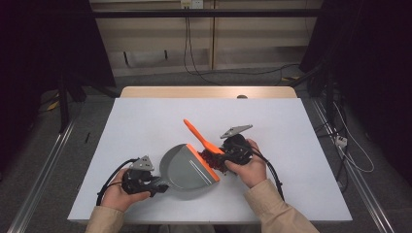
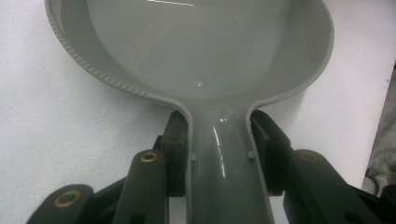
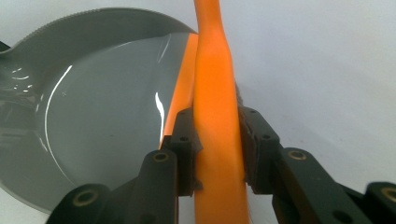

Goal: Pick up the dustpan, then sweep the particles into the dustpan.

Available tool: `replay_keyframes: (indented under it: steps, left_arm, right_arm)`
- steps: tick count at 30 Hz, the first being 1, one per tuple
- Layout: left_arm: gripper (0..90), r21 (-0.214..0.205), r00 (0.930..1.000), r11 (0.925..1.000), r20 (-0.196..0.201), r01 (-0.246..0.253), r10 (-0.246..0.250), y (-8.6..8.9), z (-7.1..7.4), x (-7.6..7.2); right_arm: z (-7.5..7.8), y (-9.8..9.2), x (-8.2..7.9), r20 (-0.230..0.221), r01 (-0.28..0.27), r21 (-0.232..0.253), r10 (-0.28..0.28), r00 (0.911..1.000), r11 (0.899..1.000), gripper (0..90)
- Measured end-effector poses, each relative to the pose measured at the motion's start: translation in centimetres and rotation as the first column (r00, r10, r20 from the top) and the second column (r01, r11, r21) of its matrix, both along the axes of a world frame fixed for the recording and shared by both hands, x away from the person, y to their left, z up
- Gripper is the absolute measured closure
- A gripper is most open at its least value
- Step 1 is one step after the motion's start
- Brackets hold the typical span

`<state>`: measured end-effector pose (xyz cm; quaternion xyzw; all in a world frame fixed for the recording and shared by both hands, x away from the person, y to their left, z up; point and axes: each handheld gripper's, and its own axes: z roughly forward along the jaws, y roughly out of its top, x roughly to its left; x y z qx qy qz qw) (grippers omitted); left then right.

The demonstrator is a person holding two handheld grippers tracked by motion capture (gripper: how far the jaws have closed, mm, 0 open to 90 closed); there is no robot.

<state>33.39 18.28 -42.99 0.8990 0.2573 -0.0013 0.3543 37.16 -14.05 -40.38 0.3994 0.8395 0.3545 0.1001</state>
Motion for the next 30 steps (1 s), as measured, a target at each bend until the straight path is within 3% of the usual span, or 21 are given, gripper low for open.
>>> replay_keyframes:
  steps: [11, 21, 24, 28, 30]
  left_arm:
    - [63.1, -0.007, 1.0, 1.0, -0.003, -0.002, 0.002, 0.0, 0.0, 0.1]
    - [63.0, -0.011, 1.0, 0.9999, -0.008, 0.003, -0.003, 0.0, -0.1, 0.2]
    - [63.0, -0.009, 1.0, 1.0, -0.007, 0.0, 0.0, 0.0, -0.2, 0.2]
    - [63.0, -0.01, 1.0, 0.9999, -0.007, -0.002, 0.002, 0.0, -0.2, 0.2]
    - [63.0, -0.011, 1.0, 0.9999, -0.006, -0.002, 0.002, 0.0, -0.2, 0.2]
  right_arm:
    - [0.0, 0.2, 0.0, 0.006, 0.002, 0.007, -0.002, 1.0, 1.0, 70.2]
    - [0.0, 1.0, 0.0, 0.001, -0.035, 0.013, 0.035, 0.9994, 0.999, 70.2]
    - [0.0, 1.1, 0.1, -0.014, -0.048, 0.049, 0.049, 0.9987, 0.998, 70.2]
    - [0.1, 1.7, 0.0, -0.004, -0.06, 0.045, 0.06, 0.9982, 0.997, 70.2]
    - [0.3, 1.9, 0.0, -0.006, -0.072, 0.075, 0.073, 0.9973, 0.995, 70.4]
